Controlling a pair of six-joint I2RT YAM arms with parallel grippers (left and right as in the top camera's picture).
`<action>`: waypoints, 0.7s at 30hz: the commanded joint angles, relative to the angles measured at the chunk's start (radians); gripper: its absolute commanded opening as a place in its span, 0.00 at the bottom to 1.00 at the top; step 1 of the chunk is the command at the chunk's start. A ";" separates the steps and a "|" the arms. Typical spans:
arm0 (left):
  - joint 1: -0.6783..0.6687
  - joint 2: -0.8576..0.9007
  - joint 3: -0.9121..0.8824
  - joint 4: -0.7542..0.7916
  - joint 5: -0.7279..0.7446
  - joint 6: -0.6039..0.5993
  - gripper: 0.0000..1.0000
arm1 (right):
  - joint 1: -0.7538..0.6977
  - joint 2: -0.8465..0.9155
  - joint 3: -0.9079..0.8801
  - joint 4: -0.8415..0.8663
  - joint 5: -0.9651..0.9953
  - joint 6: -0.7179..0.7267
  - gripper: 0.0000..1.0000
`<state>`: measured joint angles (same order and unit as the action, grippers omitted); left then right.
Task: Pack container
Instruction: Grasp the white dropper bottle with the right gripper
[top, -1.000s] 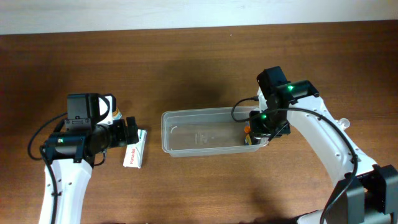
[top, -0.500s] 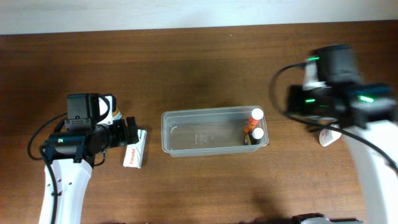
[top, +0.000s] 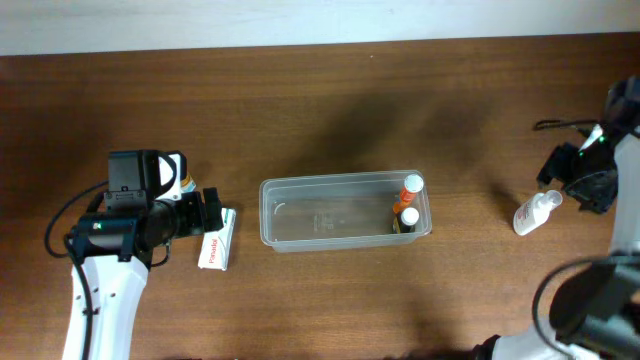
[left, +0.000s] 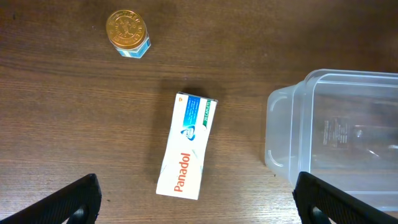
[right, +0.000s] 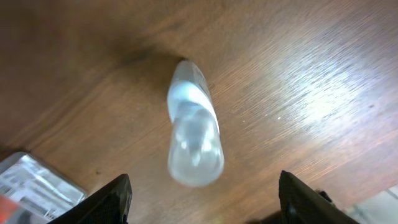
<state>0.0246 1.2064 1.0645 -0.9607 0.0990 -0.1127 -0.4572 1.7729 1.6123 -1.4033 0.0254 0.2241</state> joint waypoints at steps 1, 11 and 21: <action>0.000 0.003 0.018 0.002 0.011 0.016 1.00 | -0.010 0.052 -0.006 -0.008 -0.018 -0.010 0.67; 0.000 0.003 0.018 0.001 0.011 0.016 0.99 | -0.008 0.084 -0.010 -0.007 -0.018 -0.018 0.41; 0.000 0.003 0.018 -0.005 0.011 0.016 1.00 | -0.008 0.085 -0.069 0.055 -0.018 -0.018 0.39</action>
<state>0.0246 1.2064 1.0645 -0.9611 0.0990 -0.1127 -0.4595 1.8526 1.5517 -1.3540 0.0101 0.2062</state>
